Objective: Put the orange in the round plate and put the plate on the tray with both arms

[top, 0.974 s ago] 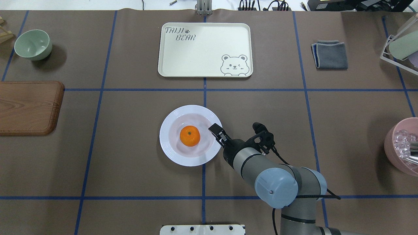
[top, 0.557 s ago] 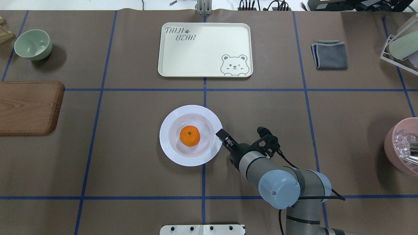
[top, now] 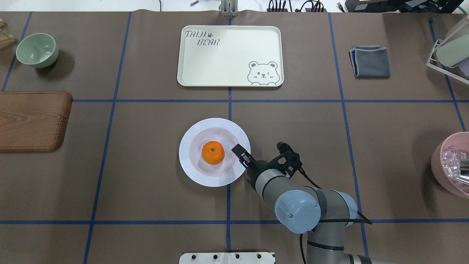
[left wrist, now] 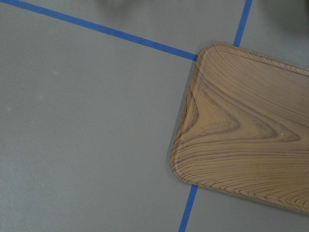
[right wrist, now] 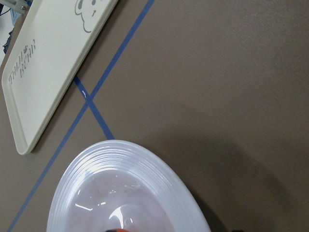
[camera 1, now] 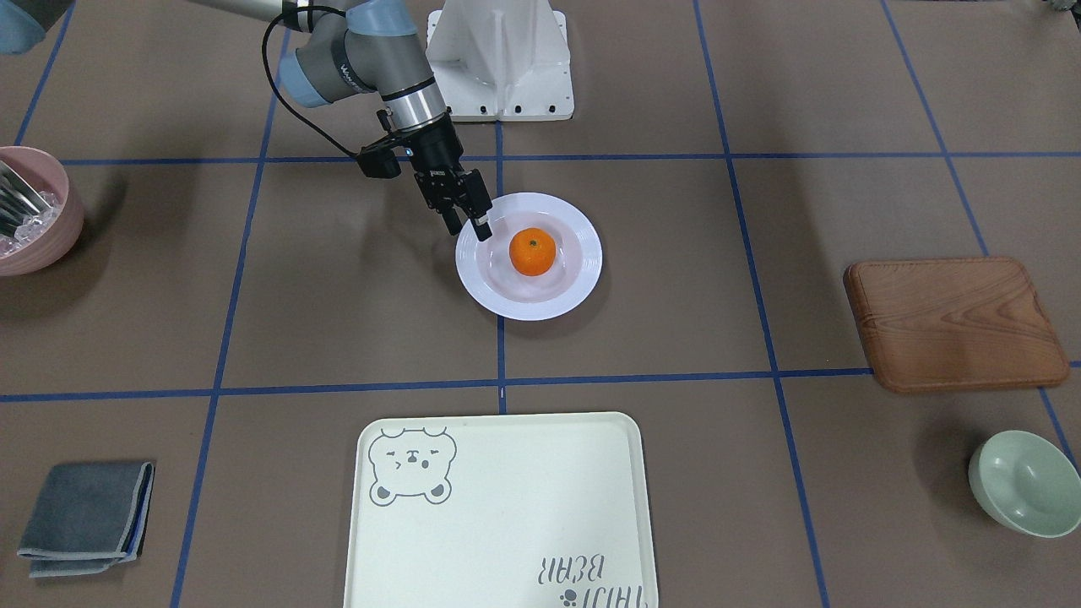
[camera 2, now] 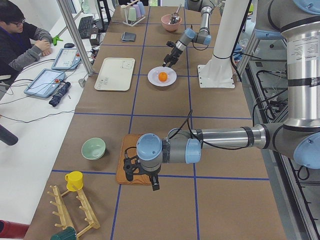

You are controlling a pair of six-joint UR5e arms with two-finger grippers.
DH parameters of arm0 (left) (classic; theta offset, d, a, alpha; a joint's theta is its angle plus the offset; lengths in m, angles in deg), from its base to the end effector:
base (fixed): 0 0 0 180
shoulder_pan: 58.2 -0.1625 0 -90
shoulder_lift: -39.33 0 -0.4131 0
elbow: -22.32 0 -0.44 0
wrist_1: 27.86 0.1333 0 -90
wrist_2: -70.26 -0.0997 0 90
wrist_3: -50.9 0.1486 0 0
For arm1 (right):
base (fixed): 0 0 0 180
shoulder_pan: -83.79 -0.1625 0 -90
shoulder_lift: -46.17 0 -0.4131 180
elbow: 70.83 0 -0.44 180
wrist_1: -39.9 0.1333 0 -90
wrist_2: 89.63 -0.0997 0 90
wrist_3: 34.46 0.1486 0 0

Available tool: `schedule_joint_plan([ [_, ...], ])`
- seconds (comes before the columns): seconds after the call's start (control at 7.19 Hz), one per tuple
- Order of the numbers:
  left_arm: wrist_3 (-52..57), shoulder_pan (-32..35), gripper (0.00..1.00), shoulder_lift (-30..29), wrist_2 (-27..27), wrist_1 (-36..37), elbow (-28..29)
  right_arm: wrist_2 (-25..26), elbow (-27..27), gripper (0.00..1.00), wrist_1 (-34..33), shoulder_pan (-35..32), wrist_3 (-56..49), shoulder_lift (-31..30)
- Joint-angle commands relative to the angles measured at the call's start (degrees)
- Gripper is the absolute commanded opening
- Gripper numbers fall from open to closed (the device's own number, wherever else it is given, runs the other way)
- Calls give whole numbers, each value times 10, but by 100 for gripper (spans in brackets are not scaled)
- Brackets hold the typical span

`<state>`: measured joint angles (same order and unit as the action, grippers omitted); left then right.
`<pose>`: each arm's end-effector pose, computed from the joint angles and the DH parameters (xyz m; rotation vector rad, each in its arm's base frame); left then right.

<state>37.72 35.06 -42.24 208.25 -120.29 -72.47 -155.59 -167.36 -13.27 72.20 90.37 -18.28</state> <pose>-0.0499 -0.4741 0.7006 -0.0925 0.8356 -0.2787 -0.6600 -0.3332 0.2573 0.1267 -1.2870 0.9511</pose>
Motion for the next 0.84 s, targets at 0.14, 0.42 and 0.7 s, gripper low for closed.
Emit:
schedule_joint_plan([
  [0.14, 0, 0, 98, 0, 0, 1, 2, 26, 20, 71, 4, 2, 2, 12],
  [0.42, 1, 0, 98, -1, 0, 0, 5, 27, 29, 63, 4, 2, 1, 16],
  [0.7, 1, 0, 98, 0, 0, 0, 6, 26, 29, 24, 4, 3, 0, 16],
])
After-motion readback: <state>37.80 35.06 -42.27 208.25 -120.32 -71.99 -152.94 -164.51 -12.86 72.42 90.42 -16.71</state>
